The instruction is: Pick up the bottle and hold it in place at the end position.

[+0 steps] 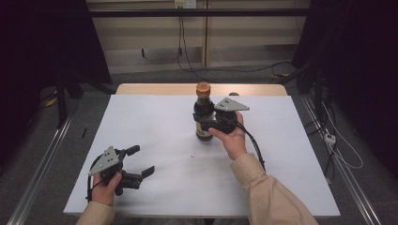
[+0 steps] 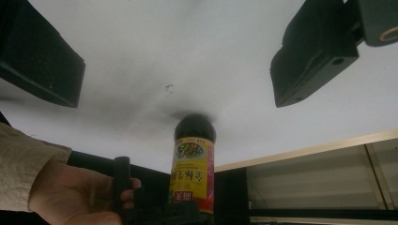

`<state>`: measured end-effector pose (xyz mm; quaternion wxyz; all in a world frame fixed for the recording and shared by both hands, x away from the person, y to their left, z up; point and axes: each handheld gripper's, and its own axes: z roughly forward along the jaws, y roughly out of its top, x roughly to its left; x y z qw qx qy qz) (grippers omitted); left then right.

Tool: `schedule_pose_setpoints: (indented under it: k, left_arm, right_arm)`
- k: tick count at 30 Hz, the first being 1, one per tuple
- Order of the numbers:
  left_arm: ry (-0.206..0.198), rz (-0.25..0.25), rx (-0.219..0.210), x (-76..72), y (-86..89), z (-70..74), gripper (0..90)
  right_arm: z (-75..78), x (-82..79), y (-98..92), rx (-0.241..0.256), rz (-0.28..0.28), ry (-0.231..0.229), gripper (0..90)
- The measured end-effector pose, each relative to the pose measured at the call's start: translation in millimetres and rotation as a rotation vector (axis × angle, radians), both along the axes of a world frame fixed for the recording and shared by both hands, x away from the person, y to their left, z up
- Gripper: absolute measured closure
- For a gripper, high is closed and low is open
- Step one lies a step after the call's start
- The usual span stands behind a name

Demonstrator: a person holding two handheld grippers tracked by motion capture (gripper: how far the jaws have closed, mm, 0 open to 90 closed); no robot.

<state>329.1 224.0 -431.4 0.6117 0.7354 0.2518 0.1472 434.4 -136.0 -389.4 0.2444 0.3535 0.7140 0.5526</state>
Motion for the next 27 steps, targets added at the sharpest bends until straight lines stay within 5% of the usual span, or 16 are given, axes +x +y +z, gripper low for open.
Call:
schedule_pose_setpoints:
  k: [27]
  left_arm:
    - [0.004,-0.009,0.011,-0.5,-2.1,-0.4,3.1]
  right_arm:
    - [-9.3,5.7,-7.9,0.022,0.053,0.020,27.7]
